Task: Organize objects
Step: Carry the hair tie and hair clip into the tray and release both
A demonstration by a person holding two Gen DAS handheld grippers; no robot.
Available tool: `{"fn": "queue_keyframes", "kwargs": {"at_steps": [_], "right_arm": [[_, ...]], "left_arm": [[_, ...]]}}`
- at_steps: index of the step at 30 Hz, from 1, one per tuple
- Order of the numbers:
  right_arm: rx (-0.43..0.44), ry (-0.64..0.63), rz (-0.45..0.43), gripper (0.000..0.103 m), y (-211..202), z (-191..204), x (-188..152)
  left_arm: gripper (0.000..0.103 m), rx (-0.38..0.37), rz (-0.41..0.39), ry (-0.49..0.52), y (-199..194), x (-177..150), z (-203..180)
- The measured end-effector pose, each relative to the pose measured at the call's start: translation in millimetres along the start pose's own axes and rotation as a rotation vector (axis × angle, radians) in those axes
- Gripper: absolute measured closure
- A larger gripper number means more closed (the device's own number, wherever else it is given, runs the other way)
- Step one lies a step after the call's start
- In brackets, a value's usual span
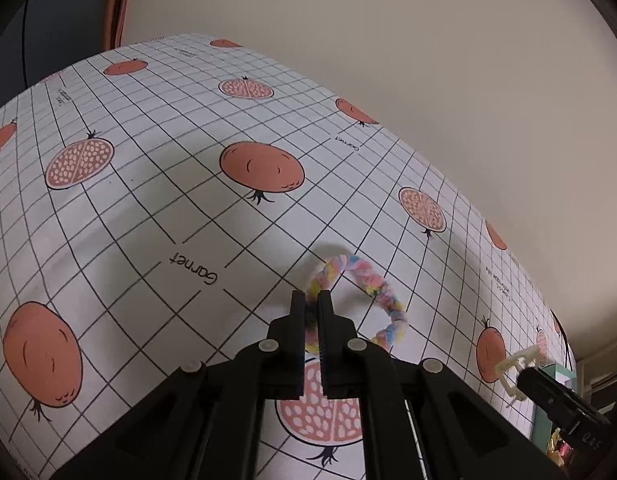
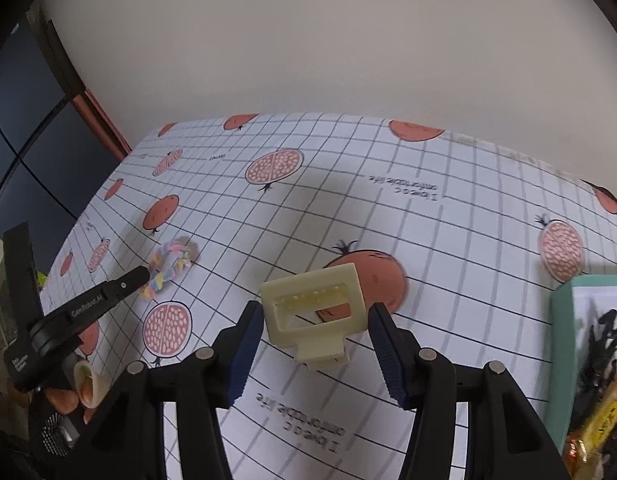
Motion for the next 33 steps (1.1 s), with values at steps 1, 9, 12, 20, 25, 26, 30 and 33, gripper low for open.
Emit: {"fn": "queue_keyframes", "kwargs": {"at_steps": [1,9,12,20,25,26,30,33], "right_arm": [[-0.001,0.005,-0.004,0.046,-3,-3,-1],[-0.009,0.06,-0.057,0.046,-38,-37,-16],[-0.021,0.091,-0.072,0.046,-53,-53,-26],[-0.105,0.184,-0.133,0.046,-105,-115,-52],[-0.173,0.253,-0.166,0.046,-139,-162,-68],[-0.184,0.269,-0.177,0.046,-147,-173,-72],[-0.215,0.31,-0.171,0.046,-159,-199,-80],[-0.251,0.314,-0.156,0.046,-165,-214,-86]], "left_arm": [[0.098,-0.001,-0.005,0.008,-2,0,-3],[0.098,-0.037,-0.03,0.061,-15,-6,-35],[0.098,-0.072,-0.03,0.081,-22,-12,-54],[0.098,-0.167,-0.035,0.198,-45,-42,-132],[0.098,-0.242,-0.024,0.29,-58,-72,-192],[0.098,-0.254,-0.021,0.306,-60,-78,-202],[0.098,-0.299,0.007,0.367,-65,-105,-240],[0.098,-0.325,0.033,0.407,-66,-128,-266]]}}
Point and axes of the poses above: each gripper's, at about its wrist camera, not at the fingertips, and y roughly the way its jaws point, z to its left, x to its top, the point moved 3 cm from there along y, roughly the way its jaws point, and after that the axes turned 7 degrees about -y, right-handed, at the moved point
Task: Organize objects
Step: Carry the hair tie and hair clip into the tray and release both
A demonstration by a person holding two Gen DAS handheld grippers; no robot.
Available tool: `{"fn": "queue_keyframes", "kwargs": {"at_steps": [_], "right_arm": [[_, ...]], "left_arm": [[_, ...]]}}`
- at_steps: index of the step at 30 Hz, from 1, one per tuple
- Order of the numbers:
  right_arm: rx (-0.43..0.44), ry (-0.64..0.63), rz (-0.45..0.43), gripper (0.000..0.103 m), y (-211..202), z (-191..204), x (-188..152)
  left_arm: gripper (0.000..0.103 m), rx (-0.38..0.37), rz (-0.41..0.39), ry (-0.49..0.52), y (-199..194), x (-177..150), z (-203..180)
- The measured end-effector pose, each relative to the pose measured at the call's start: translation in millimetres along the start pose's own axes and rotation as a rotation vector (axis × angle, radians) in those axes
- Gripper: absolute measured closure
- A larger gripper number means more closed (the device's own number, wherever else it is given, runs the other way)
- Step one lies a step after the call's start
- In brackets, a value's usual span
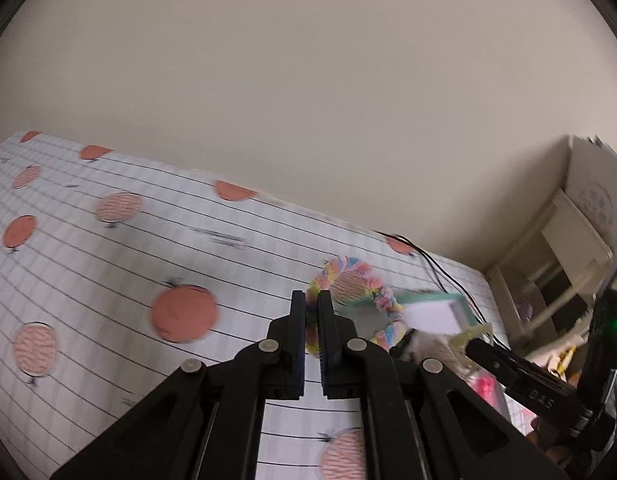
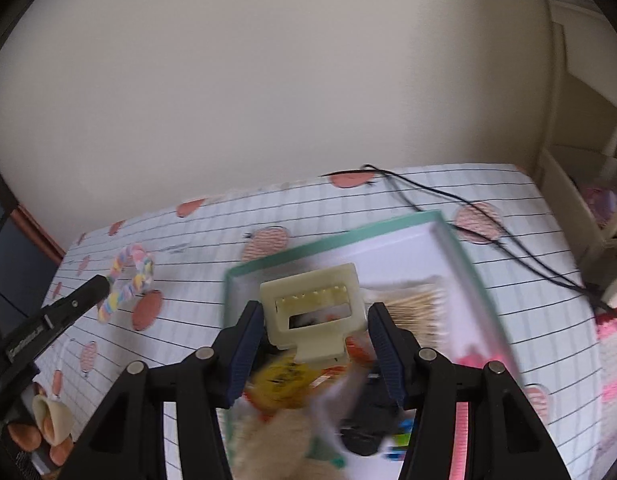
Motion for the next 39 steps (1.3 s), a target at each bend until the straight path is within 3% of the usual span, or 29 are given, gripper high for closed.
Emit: {"fn": "queue_keyframes", "kwargs": {"at_steps": [6,12,20,28,32,39], "right_arm": [[-0.031,-0.007,0.022,0.046,-3,-24,-4],[-0.043,0.004,0.076,0.046,5,-38,-10],[-0.05,0.003,0.145,0.045,19,-43,-22],[-0.06,-0.007,0.158,0.045,21,-40,-24],[-0.062,-0.01,0.165,0.04,21,-40,-25],[-0.058,-0.022,0.156,0.039,16,-37,-22]], "left_arm": [[0.098,-0.023,0.045,0.093,17,-22,-50],[0.098,-0.016,0.091,0.156,37,-42,-74],[0.098,0.024,0.157,0.205,66,-63,-81],[0.098,0.018,0.186,0.198,66,-67,-78],[0.079,0.018,0.182,0.198,62,-65,-78],[0.076,0.011,0.145,0.169,47,-52,-74]]}}
Point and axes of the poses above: each gripper's, at about its wrist camera, not at the fingertips, and y roughly the way its jaws point, z to its left, x to its top, the point moved 3 cm from there along y, roughly the way its jaws point, and after that the axes turned 7 degrees about -y, right-handed, at the moved point
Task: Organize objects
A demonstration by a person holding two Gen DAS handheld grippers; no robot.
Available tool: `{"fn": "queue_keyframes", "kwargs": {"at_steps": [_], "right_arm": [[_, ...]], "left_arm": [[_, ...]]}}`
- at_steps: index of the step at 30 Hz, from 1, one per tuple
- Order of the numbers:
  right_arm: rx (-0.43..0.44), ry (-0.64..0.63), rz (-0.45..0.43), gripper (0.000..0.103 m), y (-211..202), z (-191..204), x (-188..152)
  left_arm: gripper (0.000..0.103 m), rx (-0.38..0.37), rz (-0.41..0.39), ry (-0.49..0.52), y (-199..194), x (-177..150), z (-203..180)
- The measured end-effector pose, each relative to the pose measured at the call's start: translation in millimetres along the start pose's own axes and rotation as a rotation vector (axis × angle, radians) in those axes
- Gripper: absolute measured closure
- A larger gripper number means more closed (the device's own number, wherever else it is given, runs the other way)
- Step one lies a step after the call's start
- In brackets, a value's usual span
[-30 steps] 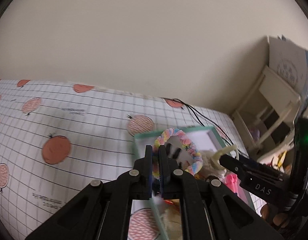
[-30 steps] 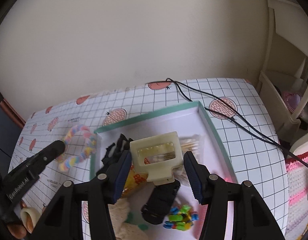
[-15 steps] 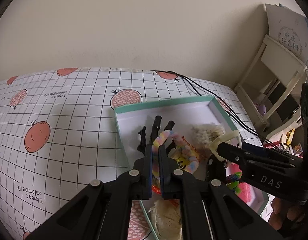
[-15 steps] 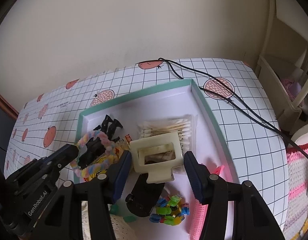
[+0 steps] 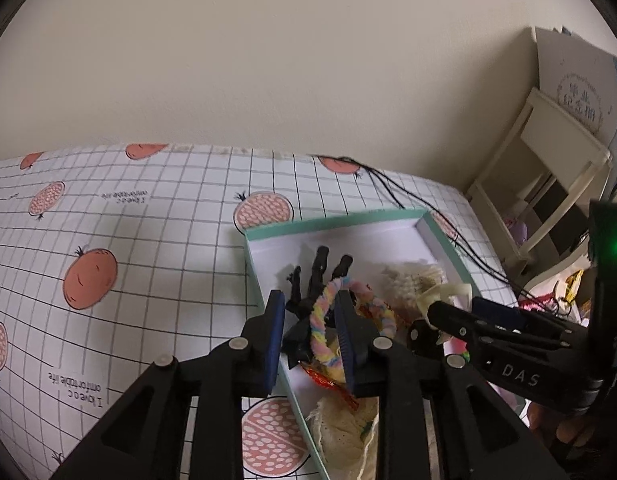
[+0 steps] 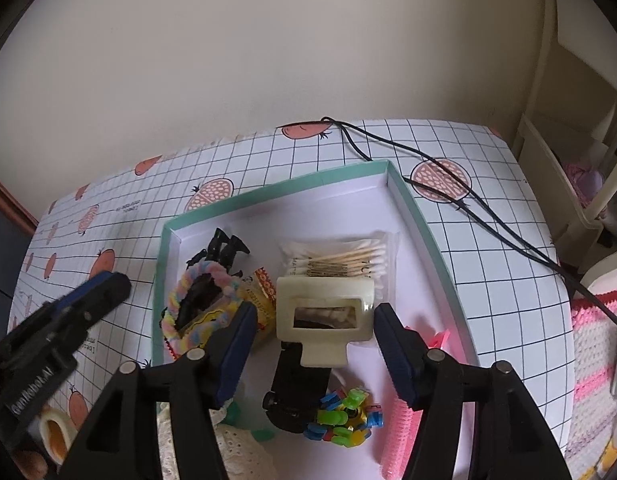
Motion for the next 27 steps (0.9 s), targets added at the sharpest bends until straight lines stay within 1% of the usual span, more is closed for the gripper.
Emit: {"fn": "queue_keyframes", "kwargs": {"at_steps": [1,3,5,7,9,10,11,12,13,15,16,17,18,19,20,22,25,27], "right_arm": [[0.0,-0.001,-0.002,0.039,-1,0,0],[0.001,-0.004,-0.01,0.039,-4,2,1],[0.004,-0.008,-0.019,0.039,-6,3,2],[0.01,-0.016,-0.026,0.039,-7,5,3],[0.01,-0.027,-0.036,0.034,-8,8,4],[0.009,-0.029,-0.039,0.029,-8,9,4],[0.008,-0.035,-0.044,0.027,-8,10,4],[0.008,-0.038,-0.047,0.026,-8,11,5],[0.008,-0.04,-0.049,0.022,-7,11,5],[0.009,-0.039,-0.053,0.014,-6,12,5],[0.01,-0.038,-0.055,0.011,-5,12,4],[0.011,-0.036,-0.057,0.01,-5,12,5],[0.01,-0.034,-0.058,0.009,-4,12,4],[0.009,-0.031,-0.058,0.003,-4,11,4],[0.008,-0.029,-0.059,0.0,-3,11,4],[0.009,-0.025,-0.06,0.0,-2,10,5],[0.008,-0.022,-0.061,0.0,-1,9,5],[0.008,-0.023,-0.061,0.0,0,9,4]], "left_arm": [[0.075,0.003,-0.009,-0.003,-2,2,1],[0.064,0.011,-0.022,-0.014,-4,4,4],[0.057,0.022,-0.029,-0.029,-6,5,10],[0.053,0.048,-0.025,-0.041,-4,5,16],[0.046,0.08,-0.02,-0.052,-1,4,23],[0.045,0.089,-0.019,-0.056,0,3,26],[0.043,0.102,-0.018,-0.061,1,3,29],[0.037,0.118,-0.015,-0.068,2,2,33],[0.033,0.133,-0.015,-0.083,3,2,38],[0.018,0.143,-0.019,-0.109,4,2,46],[0.015,0.152,-0.021,-0.127,4,2,51],[0.012,0.154,-0.029,-0.149,3,3,56],[0.01,0.148,-0.039,-0.169,2,3,61],[0.009,0.145,-0.044,-0.183,1,3,64],[0.005,0.147,-0.046,-0.195,1,4,68],[0.0,0.161,-0.057,-0.222,0,4,76],[0.0,0.202,-0.071,-0.249,-1,4,86],[0.0,0.215,-0.072,-0.261,-1,5,91]]}}
Point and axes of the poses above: each gripper's, at about its wrist camera, not at the fingertips, and y roughly the way its jaws point, z to its left, x to its top, the point moved 3 cm from there along y, roughly the way its jaws point, and after that the axes turned 7 degrees about -y, right-handed, at the moved point
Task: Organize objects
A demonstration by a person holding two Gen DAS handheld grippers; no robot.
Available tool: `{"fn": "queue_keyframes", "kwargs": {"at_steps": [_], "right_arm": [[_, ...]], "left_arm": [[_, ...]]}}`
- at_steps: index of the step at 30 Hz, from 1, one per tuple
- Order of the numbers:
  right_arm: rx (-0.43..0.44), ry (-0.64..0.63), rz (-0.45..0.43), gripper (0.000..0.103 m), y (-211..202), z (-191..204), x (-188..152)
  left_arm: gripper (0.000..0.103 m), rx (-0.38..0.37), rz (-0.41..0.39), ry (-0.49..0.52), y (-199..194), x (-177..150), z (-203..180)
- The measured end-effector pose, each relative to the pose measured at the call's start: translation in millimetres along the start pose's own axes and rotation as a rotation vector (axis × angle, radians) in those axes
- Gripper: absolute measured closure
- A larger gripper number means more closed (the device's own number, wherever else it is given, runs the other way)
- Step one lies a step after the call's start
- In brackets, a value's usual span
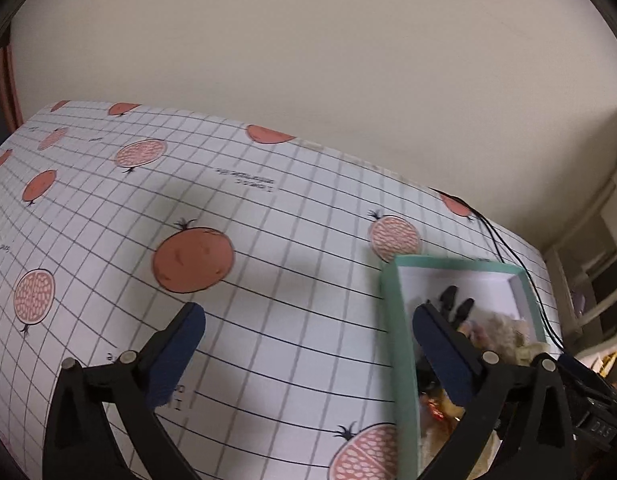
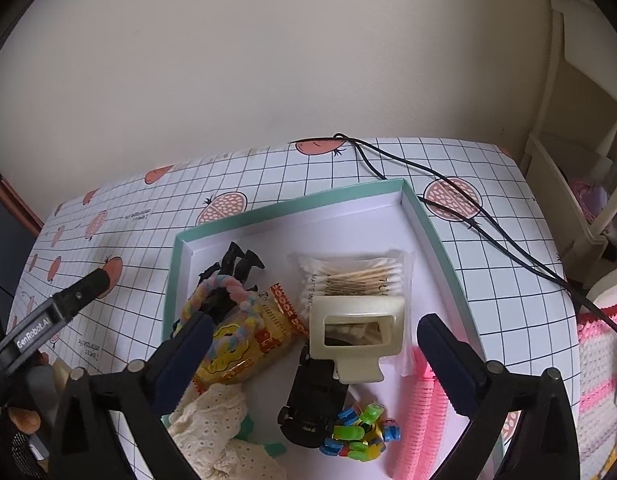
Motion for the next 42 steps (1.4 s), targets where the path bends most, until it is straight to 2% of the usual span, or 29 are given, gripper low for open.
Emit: {"fn": "queue_keyframes", "kwargs": {"at_steps": [7,13,18,26,31,33,38,42], "right_arm": [[-0.002,-0.007,-0.002,0.0,1,2,-1],[-0.013,-0.023,0.002,0.0,-4,6,-2],[-0.009,-0.02,-0.005,0.0,-23,13,-3],[-0.004,-0.028,-0.039,0.0,-69,33,-16],[-0.026,-0.066,-0.063,0.0,-103,49,-33],[-0.028,-0.074,-0.083,0.0,-118,55,-42],[-0.007,-0.087,-0.128,0.0,-151,69,-72],[-0.009,-0.105,-0.123,0.0,-163,77,-98]], "left_arm": [[0.0,0.051,-0.032,0.012,-1,2,7],[0.0,0.085,-0.06,0.102,-9,2,-3],[0.0,0.071,-0.057,0.112,-28,-1,-14],[0.0,0.083,-0.123,0.086,-93,-11,-21],[0.0,0.182,-0.19,0.114,-142,-22,-15],[0.0,0.184,-0.208,0.12,-156,-29,-11],[0.0,0.194,-0.234,0.114,-189,-61,8],[0.0,0.176,-0.248,0.089,-209,-91,32]]}}
Point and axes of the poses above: each gripper's, at about its wrist camera, not at the fingertips, and y roughly the way its jaws point, z to its left, x to its top, the point moved 3 cm from there along y, roughly the way its jaws point, and after that the axes turned 7 degrees about -y, right-handed, at the moved point
